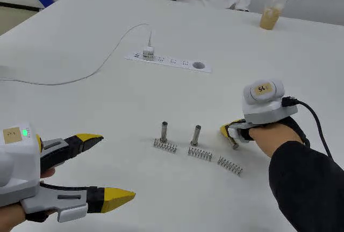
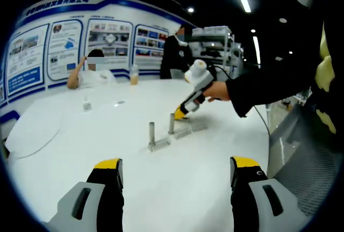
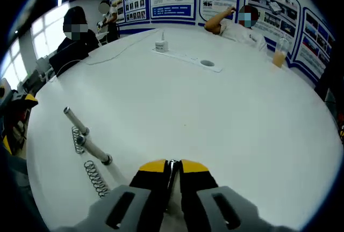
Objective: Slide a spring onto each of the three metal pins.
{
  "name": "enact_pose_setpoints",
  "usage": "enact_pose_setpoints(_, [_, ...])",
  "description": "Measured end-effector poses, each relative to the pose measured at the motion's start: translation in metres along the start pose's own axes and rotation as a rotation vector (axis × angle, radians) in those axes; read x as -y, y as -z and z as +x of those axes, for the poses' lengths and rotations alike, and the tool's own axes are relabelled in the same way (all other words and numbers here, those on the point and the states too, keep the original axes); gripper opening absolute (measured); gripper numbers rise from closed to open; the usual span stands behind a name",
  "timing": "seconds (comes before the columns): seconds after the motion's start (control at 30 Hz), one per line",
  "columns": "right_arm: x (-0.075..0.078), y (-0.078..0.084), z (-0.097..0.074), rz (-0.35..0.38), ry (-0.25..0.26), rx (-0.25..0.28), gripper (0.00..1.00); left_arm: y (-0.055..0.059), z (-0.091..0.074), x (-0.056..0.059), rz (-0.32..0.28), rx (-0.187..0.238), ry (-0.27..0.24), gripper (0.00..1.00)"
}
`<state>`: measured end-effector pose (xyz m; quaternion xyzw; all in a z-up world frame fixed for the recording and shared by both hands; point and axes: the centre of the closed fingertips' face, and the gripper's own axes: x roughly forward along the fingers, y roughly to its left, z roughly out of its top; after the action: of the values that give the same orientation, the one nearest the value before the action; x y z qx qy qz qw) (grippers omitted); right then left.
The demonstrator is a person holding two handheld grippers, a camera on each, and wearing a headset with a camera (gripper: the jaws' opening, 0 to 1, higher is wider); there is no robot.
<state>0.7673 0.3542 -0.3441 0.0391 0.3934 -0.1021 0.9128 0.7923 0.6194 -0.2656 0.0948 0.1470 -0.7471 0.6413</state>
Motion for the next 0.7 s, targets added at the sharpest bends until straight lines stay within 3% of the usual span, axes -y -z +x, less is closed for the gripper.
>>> enact_pose_setpoints(0.37, [-0.003, 0.001, -0.002, -0.014, 0.001, -0.015, 0.09, 0.0, 0.001, -0.001, -0.003, -0.002, 0.002, 0.83])
enact_pose_setpoints(0.7, [-0.009, -0.007, -0.018, -0.003, -0.005, 0.042, 0.09, -0.003, -0.002, -0.002, 0.001, 0.005, -0.001, 0.83])
